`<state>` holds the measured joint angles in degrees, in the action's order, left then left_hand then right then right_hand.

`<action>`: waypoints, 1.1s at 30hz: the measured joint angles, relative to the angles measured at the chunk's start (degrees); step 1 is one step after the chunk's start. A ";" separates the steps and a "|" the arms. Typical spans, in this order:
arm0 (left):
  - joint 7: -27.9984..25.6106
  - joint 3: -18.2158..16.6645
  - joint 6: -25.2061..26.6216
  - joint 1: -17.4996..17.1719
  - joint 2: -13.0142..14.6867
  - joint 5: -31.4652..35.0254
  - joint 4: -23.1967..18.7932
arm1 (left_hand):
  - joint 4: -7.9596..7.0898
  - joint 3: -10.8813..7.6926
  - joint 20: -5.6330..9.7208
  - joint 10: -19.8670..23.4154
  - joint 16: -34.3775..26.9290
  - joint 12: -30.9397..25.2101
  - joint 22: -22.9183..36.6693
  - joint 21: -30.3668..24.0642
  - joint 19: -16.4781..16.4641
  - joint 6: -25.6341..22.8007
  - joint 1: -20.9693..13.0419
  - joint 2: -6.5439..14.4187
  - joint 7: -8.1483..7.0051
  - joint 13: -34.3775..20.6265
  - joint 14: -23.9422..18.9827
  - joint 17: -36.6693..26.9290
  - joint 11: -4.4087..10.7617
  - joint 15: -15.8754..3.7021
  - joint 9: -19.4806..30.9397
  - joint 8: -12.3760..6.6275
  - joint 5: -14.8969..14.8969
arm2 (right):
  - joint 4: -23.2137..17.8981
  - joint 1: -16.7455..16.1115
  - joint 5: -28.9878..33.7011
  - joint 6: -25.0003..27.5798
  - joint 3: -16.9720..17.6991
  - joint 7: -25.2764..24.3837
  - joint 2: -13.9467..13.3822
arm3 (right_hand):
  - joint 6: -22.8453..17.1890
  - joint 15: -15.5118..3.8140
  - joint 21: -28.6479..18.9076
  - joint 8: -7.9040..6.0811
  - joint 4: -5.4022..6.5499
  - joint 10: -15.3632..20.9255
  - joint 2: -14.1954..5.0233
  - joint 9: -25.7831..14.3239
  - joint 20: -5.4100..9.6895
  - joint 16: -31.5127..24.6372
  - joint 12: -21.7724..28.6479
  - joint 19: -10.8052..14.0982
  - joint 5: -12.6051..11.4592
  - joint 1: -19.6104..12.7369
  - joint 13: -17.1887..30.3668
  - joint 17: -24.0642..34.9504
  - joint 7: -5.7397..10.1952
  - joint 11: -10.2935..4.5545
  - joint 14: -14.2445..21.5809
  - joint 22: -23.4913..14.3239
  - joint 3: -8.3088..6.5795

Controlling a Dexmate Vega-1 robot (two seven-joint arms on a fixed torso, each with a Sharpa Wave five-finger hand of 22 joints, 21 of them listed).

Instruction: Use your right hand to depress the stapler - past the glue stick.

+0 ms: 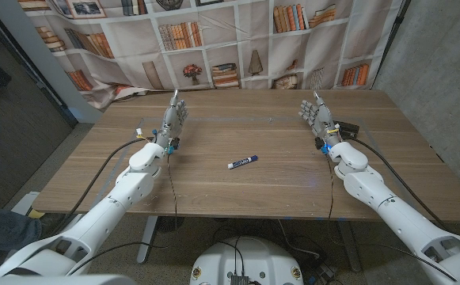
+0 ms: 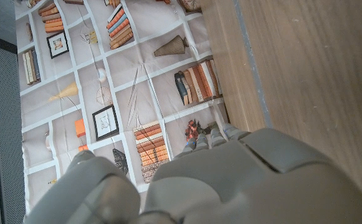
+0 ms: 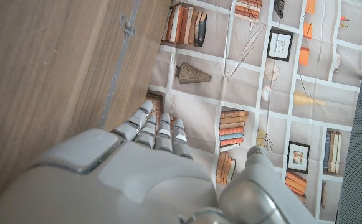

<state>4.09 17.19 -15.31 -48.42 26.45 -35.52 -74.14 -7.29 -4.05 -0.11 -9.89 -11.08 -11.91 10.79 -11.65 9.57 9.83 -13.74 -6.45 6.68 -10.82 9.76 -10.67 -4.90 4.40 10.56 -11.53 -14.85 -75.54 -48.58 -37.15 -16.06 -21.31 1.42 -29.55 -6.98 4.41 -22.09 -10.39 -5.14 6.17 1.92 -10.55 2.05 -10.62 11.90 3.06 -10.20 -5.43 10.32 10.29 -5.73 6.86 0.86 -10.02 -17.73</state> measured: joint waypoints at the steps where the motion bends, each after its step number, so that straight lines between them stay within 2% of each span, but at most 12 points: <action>1: 0.08 -0.65 0.05 -0.16 -0.52 0.12 0.00 | 0.00 0.00 0.00 0.00 0.00 0.00 -0.04 -0.25 0.00 0.00 0.01 0.00 0.00 0.00 0.00 0.01 0.00 0.00 0.00 0.00 0.00 | -0.07 -0.01 0.01 0.02 0.00 0.00 -0.03 | 0.00 0.00 0.00 -0.14 0.00 0.09 0.00 0.00 0.00 -0.12 0.00 0.00 0.00 0.00 0.00 0.00 0.00 0.09 0.00 0.00 0.00; 16: 4.65 -8.66 3.67 -1.59 -6.78 7.19 -1.16 | 0.01 0.00 0.00 0.00 -0.45 -0.75 -0.14 -0.70 -0.01 0.00 -0.38 0.39 -0.01 0.00 -0.01 0.02 0.00 0.00 -0.01 -0.56 -0.21 | -2.93 -2.12 1.61 -1.89 0.59 -1.75 -1.13 | -0.92 -0.10 0.00 -0.44 0.00 0.93 0.00 0.01 0.10 -0.41 0.44 0.73 0.00 0.01 0.00 -0.01 0.31 -0.12 0.91 0.00 0.01; 28: 7.02 -11.15 6.34 -2.41 -9.16 11.87 -3.40 | 0.26 0.25 -0.31 0.00 -0.45 -1.33 -0.13 -1.14 0.30 0.00 -0.97 0.98 -0.01 0.01 -0.01 0.02 0.00 -0.01 -0.01 -1.00 -0.45 | -6.13 -5.42 2.67 -4.49 2.44 -2.94 -3.28 | -1.32 -0.25 0.00 -0.65 0.00 1.80 -0.22 0.01 0.02 -0.41 0.44 1.43 0.00 -0.21 -0.01 -0.01 0.72 0.12 1.25 0.01 0.01; 33: 7.26 -11.68 7.16 -2.80 -9.83 13.05 -4.50 | 0.26 0.25 -0.31 0.27 -0.45 -1.33 -0.13 -1.14 0.29 0.00 -1.19 1.20 -0.01 0.01 -0.01 0.02 -0.20 -0.01 -0.01 -1.00 -0.45 | -6.67 -6.29 3.35 -5.61 3.13 -3.35 -4.07 | -1.86 -0.49 0.00 -0.80 -0.16 2.41 -0.22 0.01 0.10 -0.63 0.89 2.36 0.00 -0.22 -0.01 -0.02 0.79 -0.39 2.11 0.01 0.18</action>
<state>11.35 5.52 -8.15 -51.22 16.62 -22.47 -78.64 -7.03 -3.80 -0.42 -9.62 -11.53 -13.24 10.66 -12.79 9.86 9.83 -14.93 -5.25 6.66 -10.81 9.75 -10.65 -5.10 4.39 10.55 -12.53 -15.30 -82.21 -54.86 -33.80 -21.67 -18.18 -1.93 -33.63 -8.83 3.92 -22.09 -11.18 -5.30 8.58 1.70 -10.54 2.15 -11.25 12.78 5.42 -10.20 -5.64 10.31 10.27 -4.94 6.47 2.97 -10.01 -17.55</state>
